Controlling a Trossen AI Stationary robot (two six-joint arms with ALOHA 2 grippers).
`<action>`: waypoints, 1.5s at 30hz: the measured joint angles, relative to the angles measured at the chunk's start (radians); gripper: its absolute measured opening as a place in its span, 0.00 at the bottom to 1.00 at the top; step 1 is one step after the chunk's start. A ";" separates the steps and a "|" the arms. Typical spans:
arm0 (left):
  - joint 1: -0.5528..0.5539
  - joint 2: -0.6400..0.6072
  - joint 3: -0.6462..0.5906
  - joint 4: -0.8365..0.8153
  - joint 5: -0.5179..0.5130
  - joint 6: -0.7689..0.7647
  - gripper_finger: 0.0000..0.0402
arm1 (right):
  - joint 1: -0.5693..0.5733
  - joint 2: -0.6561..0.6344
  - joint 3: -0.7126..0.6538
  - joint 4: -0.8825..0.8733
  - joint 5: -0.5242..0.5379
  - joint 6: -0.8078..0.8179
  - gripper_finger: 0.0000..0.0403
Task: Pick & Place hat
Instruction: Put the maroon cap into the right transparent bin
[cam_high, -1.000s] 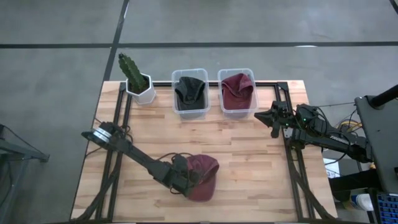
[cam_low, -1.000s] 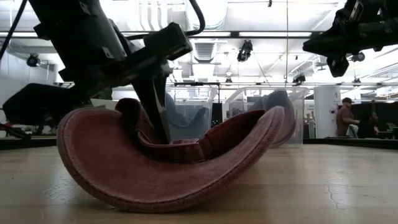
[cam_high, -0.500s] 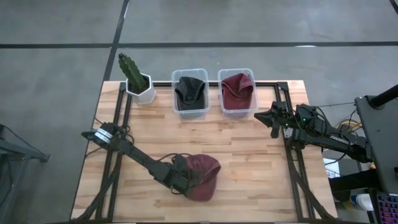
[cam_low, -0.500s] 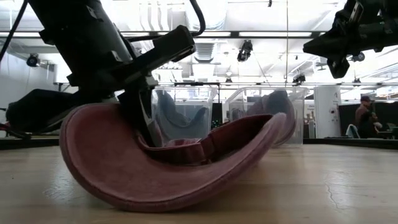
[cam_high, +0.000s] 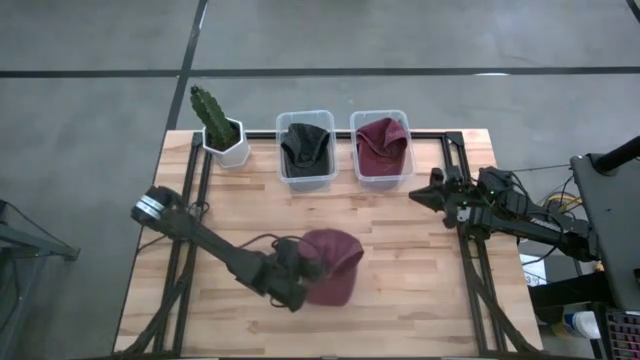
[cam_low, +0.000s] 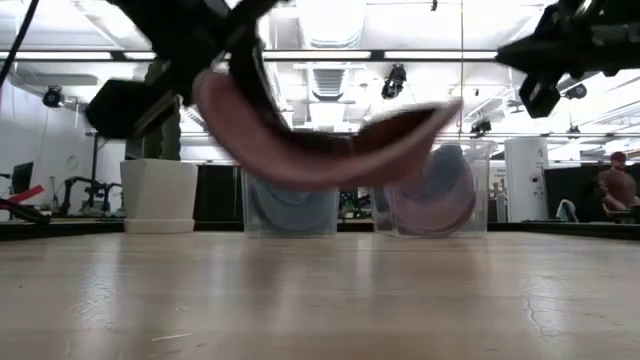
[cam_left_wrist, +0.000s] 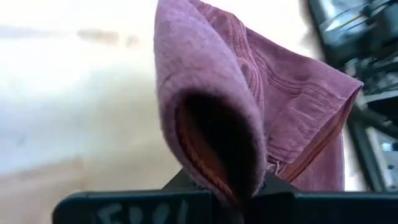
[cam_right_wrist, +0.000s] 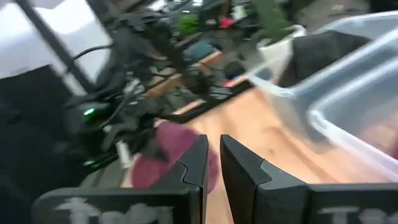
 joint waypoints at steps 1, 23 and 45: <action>0.002 -0.017 0.000 -0.001 -0.023 0.019 0.02 | 0.000 0.000 0.000 0.015 -0.025 0.000 0.10; 0.208 -0.211 0.079 0.142 -0.266 0.703 0.02 | 0.020 0.090 0.011 0.213 -0.059 -0.002 0.43; 0.505 -0.210 0.239 0.453 -0.171 1.449 0.02 | 0.020 0.572 0.248 0.549 0.187 -0.193 0.52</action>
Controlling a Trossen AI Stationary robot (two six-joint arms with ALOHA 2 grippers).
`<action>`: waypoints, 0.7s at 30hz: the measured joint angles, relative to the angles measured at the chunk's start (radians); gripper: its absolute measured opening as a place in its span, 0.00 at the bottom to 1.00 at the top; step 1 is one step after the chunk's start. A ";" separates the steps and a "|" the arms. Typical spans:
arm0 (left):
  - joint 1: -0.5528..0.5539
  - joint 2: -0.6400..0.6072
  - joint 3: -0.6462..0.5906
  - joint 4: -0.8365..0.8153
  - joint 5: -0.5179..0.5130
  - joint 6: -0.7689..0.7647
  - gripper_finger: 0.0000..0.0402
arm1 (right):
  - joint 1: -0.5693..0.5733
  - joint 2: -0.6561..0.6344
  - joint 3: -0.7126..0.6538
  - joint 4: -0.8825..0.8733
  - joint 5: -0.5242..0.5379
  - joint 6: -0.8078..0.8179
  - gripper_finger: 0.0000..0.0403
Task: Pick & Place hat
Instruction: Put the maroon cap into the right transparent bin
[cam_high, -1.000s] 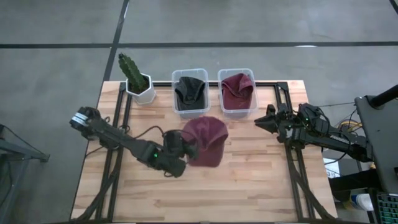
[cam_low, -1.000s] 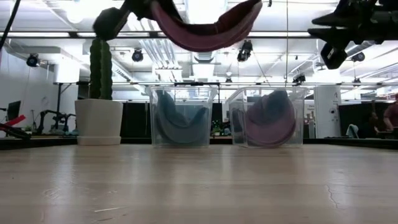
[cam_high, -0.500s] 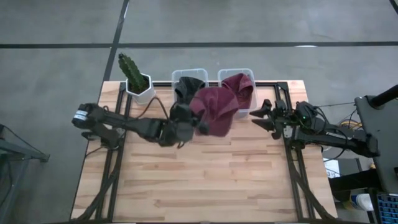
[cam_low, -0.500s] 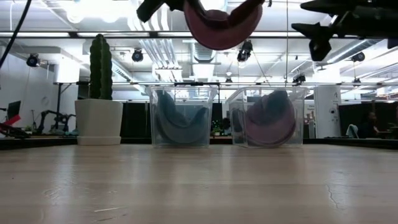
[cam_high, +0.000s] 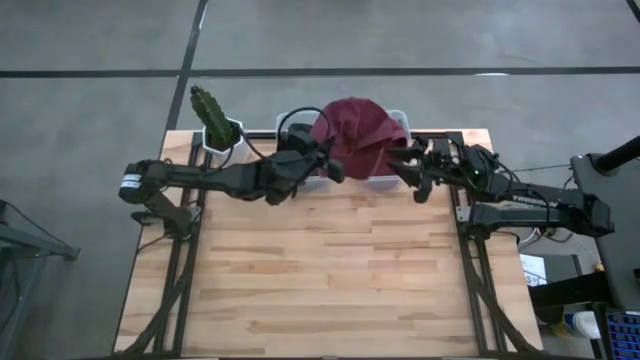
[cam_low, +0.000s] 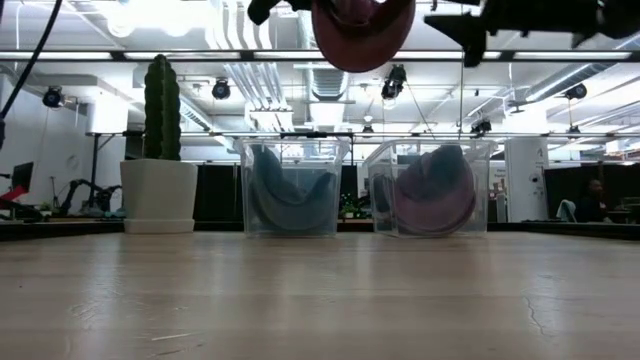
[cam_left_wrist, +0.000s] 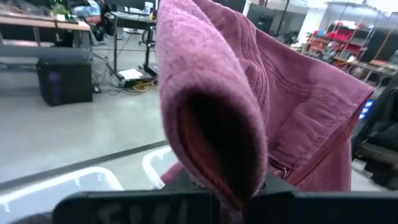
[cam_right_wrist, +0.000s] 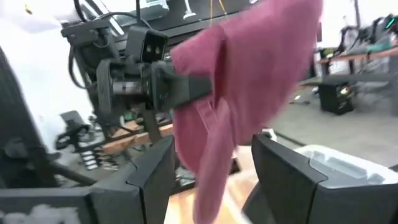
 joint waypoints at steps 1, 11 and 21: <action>0.006 0.000 0.000 0.000 0.001 0.015 0.02 | -0.001 0.027 0.029 -0.003 0.010 -0.017 0.52; 0.027 0.000 -0.002 0.002 0.003 0.090 0.02 | -0.002 0.240 0.230 -0.040 0.076 -0.116 0.52; 0.013 0.000 -0.002 0.000 0.006 0.091 0.02 | -0.015 0.325 0.281 -0.032 0.072 -0.104 0.52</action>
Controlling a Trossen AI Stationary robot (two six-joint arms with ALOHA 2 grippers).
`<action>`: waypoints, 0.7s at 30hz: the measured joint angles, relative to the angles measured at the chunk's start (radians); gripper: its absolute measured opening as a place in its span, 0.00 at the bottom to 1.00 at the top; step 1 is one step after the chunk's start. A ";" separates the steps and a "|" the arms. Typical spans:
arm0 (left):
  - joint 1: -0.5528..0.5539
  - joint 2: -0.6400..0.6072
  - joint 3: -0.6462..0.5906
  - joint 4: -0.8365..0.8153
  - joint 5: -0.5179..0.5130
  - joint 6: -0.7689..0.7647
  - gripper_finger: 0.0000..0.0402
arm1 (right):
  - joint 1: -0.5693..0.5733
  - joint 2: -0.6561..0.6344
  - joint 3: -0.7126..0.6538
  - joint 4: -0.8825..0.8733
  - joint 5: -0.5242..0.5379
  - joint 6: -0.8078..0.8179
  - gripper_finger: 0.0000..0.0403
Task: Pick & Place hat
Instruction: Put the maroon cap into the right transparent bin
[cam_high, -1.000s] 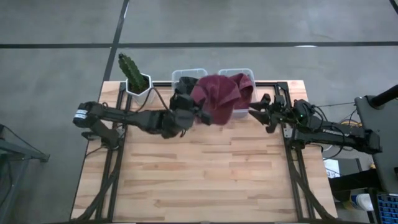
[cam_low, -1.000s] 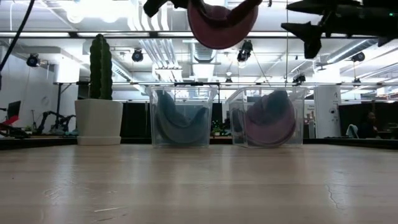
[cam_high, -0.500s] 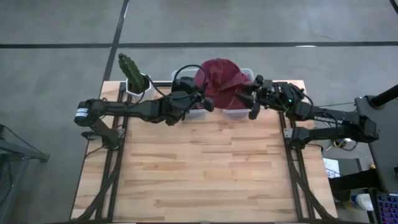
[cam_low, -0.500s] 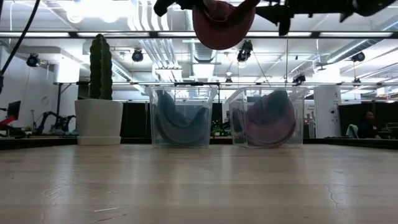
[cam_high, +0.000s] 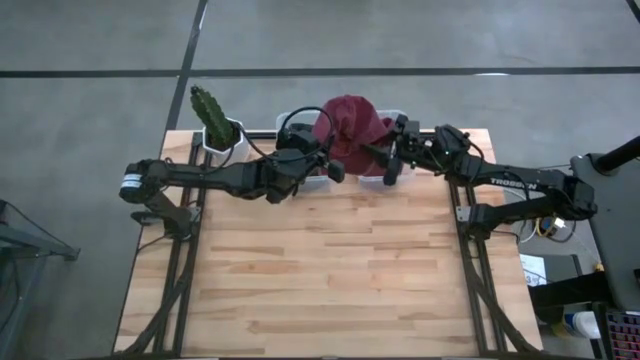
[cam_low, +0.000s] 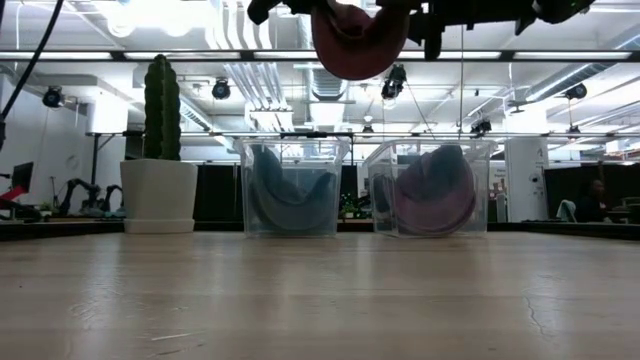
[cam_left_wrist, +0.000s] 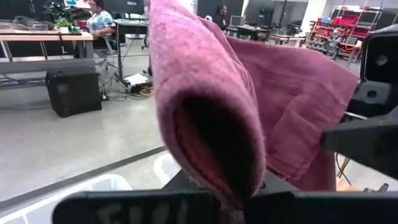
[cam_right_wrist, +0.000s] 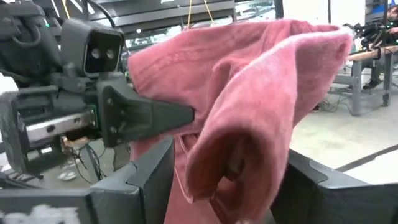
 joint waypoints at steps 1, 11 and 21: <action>0.000 0.000 0.000 0.000 0.002 0.000 0.02 | 0.000 0.002 0.005 0.001 0.000 0.001 0.52; -0.004 0.001 0.000 -0.001 0.017 -0.003 0.02 | -0.011 0.007 0.043 -0.088 0.080 0.053 0.27; -0.005 0.002 0.000 -0.006 0.024 -0.005 0.10 | -0.011 -0.001 0.043 -0.089 0.082 0.049 0.03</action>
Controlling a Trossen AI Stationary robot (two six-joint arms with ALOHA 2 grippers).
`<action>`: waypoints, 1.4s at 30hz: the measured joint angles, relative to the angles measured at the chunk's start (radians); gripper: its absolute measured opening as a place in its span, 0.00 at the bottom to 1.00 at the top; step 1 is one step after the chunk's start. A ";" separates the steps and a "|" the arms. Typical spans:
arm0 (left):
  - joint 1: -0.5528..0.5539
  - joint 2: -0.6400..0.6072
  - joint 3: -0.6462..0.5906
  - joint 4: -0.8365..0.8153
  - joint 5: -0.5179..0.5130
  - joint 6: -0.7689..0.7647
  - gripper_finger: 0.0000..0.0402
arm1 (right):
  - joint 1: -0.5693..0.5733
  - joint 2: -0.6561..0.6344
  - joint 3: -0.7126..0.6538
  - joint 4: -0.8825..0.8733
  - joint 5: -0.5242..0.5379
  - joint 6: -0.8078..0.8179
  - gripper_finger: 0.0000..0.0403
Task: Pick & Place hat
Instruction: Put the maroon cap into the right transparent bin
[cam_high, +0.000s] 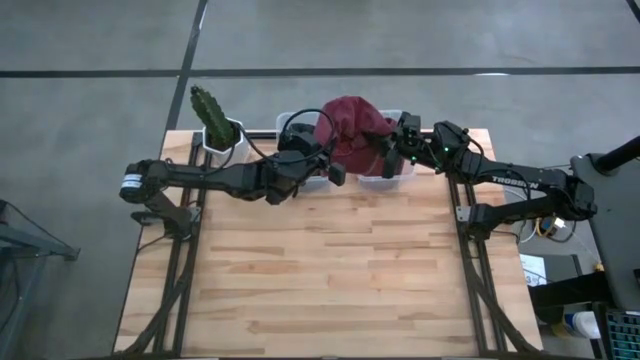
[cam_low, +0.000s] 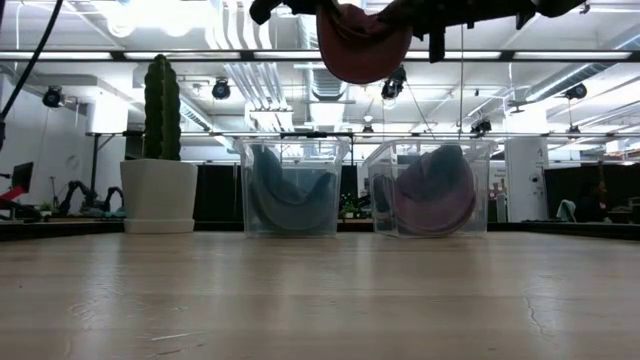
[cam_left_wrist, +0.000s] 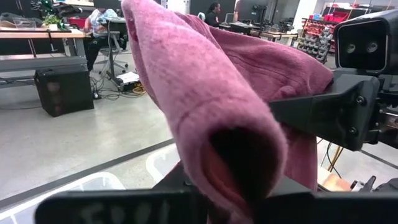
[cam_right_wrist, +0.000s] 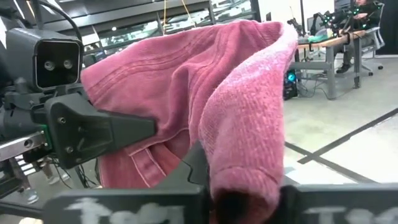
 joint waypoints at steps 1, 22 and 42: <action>0.000 0.000 0.000 0.000 0.000 0.000 0.11 | 0.000 0.000 0.000 0.000 0.000 0.000 0.03; 0.010 0.000 -0.004 -0.001 -0.048 -0.142 0.15 | -0.001 -0.001 -0.001 -0.029 0.000 0.004 0.02; 0.011 0.000 -0.006 0.000 -0.007 -0.092 0.16 | -0.002 -0.003 -0.002 -0.027 0.000 0.006 0.03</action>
